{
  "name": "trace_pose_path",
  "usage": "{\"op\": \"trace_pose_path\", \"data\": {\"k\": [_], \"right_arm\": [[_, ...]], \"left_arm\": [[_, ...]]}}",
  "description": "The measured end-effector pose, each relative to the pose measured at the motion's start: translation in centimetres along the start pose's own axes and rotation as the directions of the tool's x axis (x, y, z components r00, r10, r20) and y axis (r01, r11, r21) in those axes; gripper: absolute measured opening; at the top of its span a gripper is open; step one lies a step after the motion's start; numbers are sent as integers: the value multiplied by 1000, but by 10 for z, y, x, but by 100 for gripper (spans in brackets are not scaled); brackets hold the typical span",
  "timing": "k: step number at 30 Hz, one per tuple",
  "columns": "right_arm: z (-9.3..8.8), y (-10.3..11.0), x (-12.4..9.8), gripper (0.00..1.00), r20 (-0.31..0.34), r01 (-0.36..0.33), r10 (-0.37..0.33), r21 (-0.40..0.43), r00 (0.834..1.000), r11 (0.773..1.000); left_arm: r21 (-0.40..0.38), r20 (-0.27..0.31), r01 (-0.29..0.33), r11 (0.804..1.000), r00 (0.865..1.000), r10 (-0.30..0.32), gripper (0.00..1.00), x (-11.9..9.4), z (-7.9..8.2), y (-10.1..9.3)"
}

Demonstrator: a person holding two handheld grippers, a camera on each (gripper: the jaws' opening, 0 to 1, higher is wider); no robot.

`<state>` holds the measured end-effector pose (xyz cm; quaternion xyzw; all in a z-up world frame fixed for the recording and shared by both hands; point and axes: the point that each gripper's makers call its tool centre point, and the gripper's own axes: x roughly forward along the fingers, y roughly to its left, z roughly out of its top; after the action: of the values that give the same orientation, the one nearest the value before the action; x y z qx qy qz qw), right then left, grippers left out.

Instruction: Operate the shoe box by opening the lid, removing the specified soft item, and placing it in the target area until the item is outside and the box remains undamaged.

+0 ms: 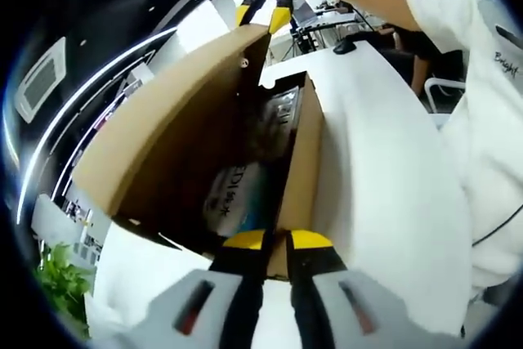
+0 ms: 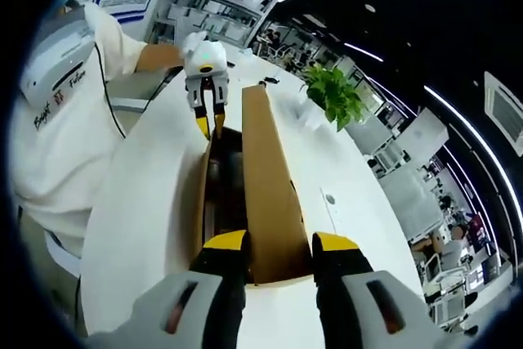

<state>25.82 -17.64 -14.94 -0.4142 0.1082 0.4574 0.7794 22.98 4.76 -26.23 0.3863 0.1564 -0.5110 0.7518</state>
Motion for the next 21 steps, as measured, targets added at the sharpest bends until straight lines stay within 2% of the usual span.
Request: {"op": "trace_pose_path", "data": {"k": [3,9,12,17,19,21], "right_arm": [[0,0,0,30,-5,16,-16,-13,1000,1000],[3,-11,-4,30,25,113,-113,-11,993,994],[3,-12,-5,30,35,132,-132,-9,991,991],[5,-23,-8,29,69,228,-227,1,971,974],[7,-28,-10,26,91,283,-282,2,955,959],[8,-28,-9,21,102,308,-306,1,946,951]], "left_arm": [[8,3,6,1000,1000,-6,8,0,0,0],[-29,-22,40,999,999,-40,8,1,0,1],[-32,-22,54,998,998,-55,8,1,0,1],[-40,-17,53,998,998,-54,8,1,-1,0],[-40,-16,51,998,999,-52,8,1,-1,0],[-35,-13,50,998,999,-51,8,1,-1,0]]}}
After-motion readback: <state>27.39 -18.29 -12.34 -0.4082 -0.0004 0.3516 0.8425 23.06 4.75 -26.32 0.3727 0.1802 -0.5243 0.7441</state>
